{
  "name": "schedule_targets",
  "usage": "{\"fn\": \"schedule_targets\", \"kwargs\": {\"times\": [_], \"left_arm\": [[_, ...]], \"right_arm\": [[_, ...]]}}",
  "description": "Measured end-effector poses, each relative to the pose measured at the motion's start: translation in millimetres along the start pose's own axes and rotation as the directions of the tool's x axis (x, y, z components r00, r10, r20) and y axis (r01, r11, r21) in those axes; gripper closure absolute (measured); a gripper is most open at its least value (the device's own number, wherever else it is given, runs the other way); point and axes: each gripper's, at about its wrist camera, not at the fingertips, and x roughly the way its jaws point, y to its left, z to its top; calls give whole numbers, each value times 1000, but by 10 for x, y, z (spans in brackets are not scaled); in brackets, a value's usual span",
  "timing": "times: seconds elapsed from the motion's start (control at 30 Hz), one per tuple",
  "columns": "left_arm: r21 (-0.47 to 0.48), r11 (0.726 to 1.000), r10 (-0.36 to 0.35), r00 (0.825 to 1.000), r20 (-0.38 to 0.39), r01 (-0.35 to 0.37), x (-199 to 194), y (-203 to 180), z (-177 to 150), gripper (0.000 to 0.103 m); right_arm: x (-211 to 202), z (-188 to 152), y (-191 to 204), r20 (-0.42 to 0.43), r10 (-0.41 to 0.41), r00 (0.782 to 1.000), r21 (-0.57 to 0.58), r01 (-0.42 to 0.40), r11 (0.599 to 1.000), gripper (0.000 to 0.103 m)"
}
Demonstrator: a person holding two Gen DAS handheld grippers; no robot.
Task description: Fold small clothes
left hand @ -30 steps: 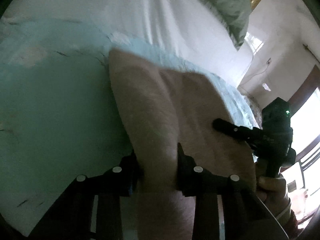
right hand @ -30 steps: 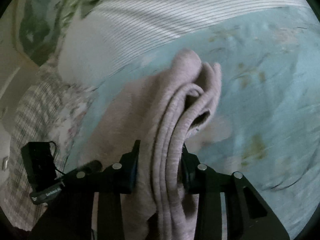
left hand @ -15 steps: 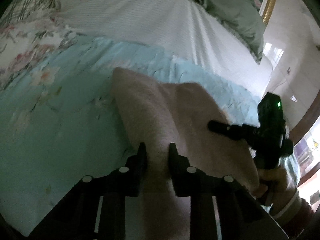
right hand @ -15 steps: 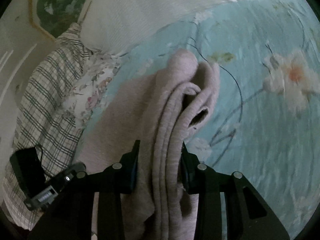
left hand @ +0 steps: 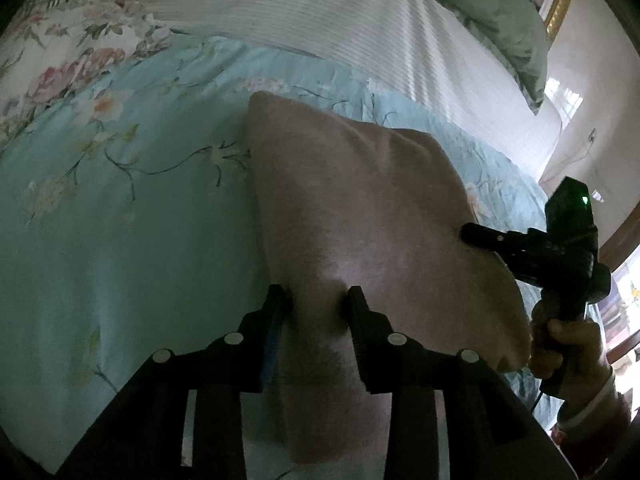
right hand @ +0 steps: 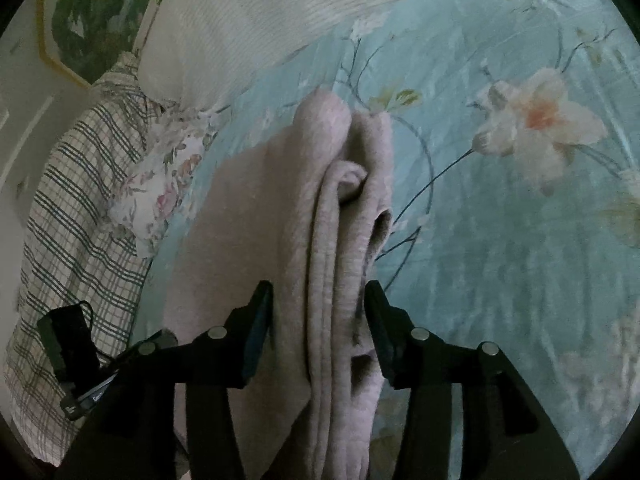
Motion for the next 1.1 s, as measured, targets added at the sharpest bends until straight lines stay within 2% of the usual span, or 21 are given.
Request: {"fn": "schedule_targets", "kwargs": {"times": [0.23, 0.47, 0.63, 0.87, 0.9, 0.93, 0.97, 1.03, 1.1], "left_arm": [[-19, 1000, -1, 1000, 29, 1, -161, 132, 38, 68], [35, 999, -40, 997, 60, 38, -207, -40, 148, 69], [87, 995, -56, 997, 51, 52, -156, -184, 144, 69], [74, 994, -78, 996, 31, 76, -111, -126, 118, 69], [68, 994, -85, 996, 27, 83, -94, -117, 116, 69], [65, 994, -89, 996, 23, 87, -73, -114, 117, 69], [62, 994, -93, 996, 17, 91, -47, -111, 120, 69], [43, 995, -92, 996, 5, 92, -3, -124, 135, 69], [35, 992, -119, 993, 13, 118, -37, -157, 172, 69]], "right_arm": [[-139, 113, 33, 50, -5, 999, 0, 5, 1000, 54], [25, 423, 183, 79, -18, 997, -51, 22, 998, 54], [229, 638, 179, 62, -36, 997, -57, 40, 998, 54], [309, 706, 248, 44, -36, 998, -73, 39, 997, 54], [375, 735, 260, 18, -46, 999, -75, 48, 996, 58], [424, 764, 274, 5, -61, 998, -75, 61, 995, 71], [437, 800, 283, 4, -77, 997, -74, 77, 994, 95], [330, 887, 326, 55, -52, 997, -73, 56, 996, 95], [245, 927, 367, 87, -63, 994, -86, 70, 994, 95]]}}
